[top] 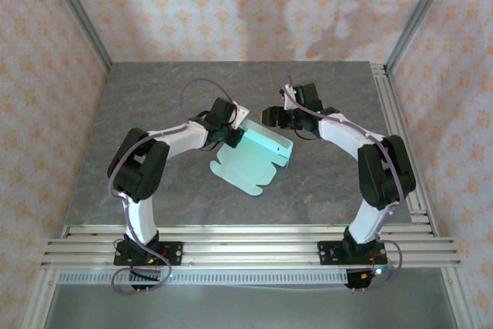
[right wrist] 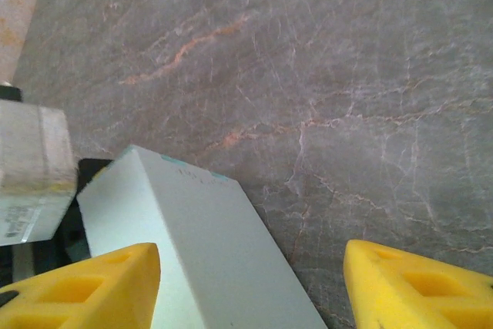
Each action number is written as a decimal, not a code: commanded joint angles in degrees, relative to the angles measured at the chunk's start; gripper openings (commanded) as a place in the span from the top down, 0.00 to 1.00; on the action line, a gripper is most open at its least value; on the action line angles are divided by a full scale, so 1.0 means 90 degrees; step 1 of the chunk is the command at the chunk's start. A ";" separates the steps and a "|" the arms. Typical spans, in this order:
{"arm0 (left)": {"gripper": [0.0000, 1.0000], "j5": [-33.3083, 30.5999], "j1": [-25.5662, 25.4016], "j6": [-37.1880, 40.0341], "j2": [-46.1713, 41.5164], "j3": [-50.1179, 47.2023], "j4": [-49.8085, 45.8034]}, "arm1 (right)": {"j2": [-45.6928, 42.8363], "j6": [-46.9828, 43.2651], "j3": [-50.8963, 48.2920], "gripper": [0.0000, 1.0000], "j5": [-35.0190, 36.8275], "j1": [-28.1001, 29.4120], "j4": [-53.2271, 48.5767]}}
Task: Fold the paper box
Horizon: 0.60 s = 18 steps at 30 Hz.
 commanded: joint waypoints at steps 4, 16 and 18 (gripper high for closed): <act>0.88 -0.0248 -0.0044 -0.0327 0.0270 -0.0177 0.0345 | 0.0138 -0.0188 -0.0214 0.38 -0.0350 -0.0001 0.0307; 0.84 -0.0426 -0.0041 -0.0573 0.0250 -0.0477 0.0849 | 0.0400 -0.0578 -0.0180 0.41 0.0048 0.0060 -0.0212; 0.82 -0.0427 -0.0035 -0.0602 0.0225 -0.0525 0.0929 | 0.0373 -0.0578 -0.0189 0.41 0.0055 0.0064 -0.0201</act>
